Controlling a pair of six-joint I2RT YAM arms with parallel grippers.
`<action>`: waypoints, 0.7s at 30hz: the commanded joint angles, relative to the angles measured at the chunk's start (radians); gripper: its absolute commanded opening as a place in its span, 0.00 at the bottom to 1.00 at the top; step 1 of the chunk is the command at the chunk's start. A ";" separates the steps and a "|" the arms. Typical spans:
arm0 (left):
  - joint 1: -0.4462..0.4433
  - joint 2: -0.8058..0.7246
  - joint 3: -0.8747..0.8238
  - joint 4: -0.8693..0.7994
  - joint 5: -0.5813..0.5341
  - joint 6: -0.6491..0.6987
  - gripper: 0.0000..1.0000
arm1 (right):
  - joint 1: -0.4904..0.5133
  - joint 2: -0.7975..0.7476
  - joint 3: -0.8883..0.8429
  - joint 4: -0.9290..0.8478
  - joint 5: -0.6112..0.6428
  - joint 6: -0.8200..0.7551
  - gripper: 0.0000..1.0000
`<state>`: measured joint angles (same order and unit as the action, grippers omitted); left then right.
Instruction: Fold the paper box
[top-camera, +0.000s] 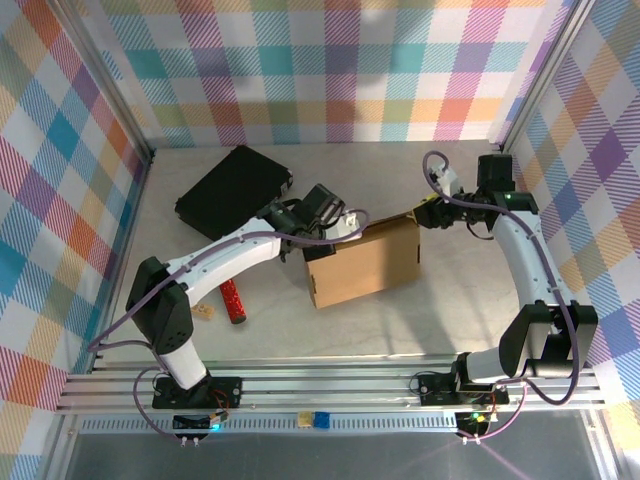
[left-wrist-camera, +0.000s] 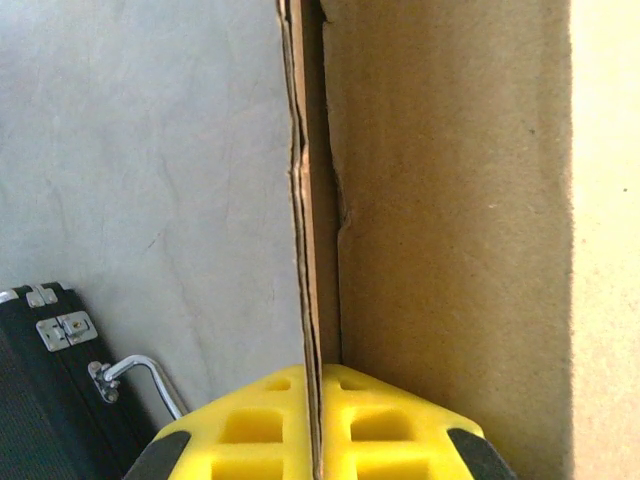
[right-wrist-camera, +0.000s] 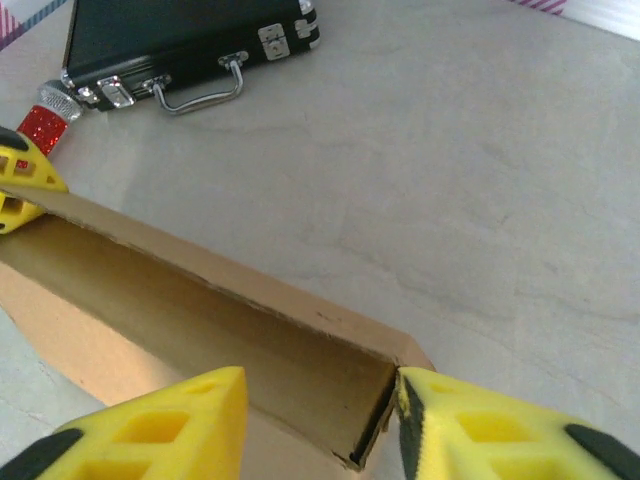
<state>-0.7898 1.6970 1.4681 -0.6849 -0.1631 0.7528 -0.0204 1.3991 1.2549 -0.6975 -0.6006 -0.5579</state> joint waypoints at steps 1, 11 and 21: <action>0.011 -0.044 -0.027 -0.059 0.019 0.031 0.00 | -0.007 -0.020 -0.017 -0.045 -0.040 -0.125 0.40; 0.025 -0.071 -0.049 -0.053 0.049 0.039 0.00 | -0.006 0.039 0.007 -0.083 -0.057 -0.206 0.37; 0.035 -0.097 -0.077 -0.038 0.068 0.034 0.00 | -0.002 0.060 -0.018 -0.053 0.005 -0.195 0.36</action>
<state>-0.7620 1.6321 1.4094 -0.7006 -0.1131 0.7605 -0.0204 1.4357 1.2396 -0.7525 -0.5831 -0.7345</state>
